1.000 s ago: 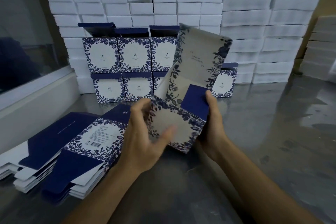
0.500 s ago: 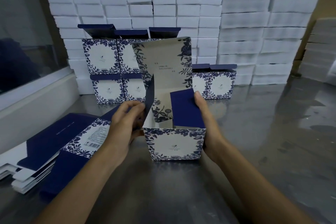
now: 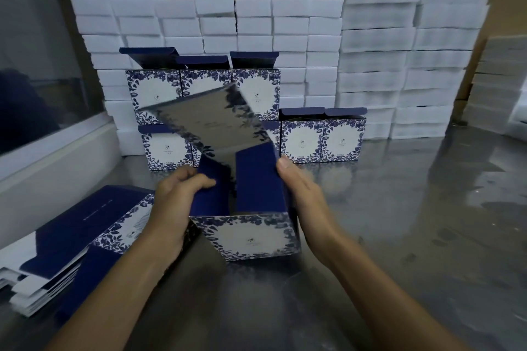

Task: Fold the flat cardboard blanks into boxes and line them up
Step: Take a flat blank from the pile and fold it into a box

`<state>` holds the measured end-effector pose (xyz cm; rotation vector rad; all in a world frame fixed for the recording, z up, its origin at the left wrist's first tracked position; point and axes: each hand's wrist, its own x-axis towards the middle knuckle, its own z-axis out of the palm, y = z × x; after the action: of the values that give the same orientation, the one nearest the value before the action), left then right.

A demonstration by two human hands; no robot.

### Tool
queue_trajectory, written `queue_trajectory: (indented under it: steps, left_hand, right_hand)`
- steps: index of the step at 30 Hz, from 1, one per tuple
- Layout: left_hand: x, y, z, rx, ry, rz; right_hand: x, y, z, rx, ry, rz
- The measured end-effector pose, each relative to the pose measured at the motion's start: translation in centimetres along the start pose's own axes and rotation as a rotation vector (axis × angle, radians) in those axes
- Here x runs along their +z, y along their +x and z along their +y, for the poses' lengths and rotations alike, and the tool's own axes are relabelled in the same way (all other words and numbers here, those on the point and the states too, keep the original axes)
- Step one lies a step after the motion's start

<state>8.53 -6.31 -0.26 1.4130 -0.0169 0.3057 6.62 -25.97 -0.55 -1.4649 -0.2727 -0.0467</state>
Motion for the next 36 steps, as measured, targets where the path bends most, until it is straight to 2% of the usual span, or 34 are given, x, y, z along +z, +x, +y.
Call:
queue_trajectory:
  steps: [5, 10, 14, 18, 22, 25, 31, 33, 36]
  left_hand:
    - [-0.3, 0.2, -0.9, -0.029, 0.011, 0.145]
    - [-0.6, 1.0, -1.0, -0.233, -0.080, 0.191]
    - [-1.3, 1.2, -1.5, -0.326, -0.057, 0.186]
    - [-1.4, 1.4, -1.8, -0.301, 0.005, 0.180]
    - [-1.0, 1.3, -1.7, -0.300, -0.088, 0.176]
    - [-0.8, 0.9, -1.8, -0.224, -0.034, 0.107]
    - [-0.4, 0.4, -1.5, -0.087, 0.110, 0.093]
    - [-0.2, 0.2, -1.4, -0.058, 0.084, 0.084]
    - [0.2, -0.2, -1.1, -0.050, -0.036, -0.026]
  right_hand:
    - [-0.3, 0.3, 0.6, -0.192, -0.273, 0.110]
    - [-1.1, 0.1, 1.2, -0.270, -0.441, -0.024]
    - [-1.1, 0.1, 1.4, -0.343, -0.505, 0.002]
    - [-1.3, 0.1, 1.4, -0.355, -0.466, 0.007]
    - [-1.6, 0.3, 2.2, -0.315, -0.450, 0.001]
    - [-1.9, 0.4, 2.5, -0.305, -0.429, 0.032]
    - [-2.2, 0.8, 3.0, -0.314, -0.393, 0.062]
    - [-2.3, 0.9, 3.1, -0.306, -0.381, 0.075]
    - [-2.4, 1.0, 3.3, -0.275, -0.343, 0.077]
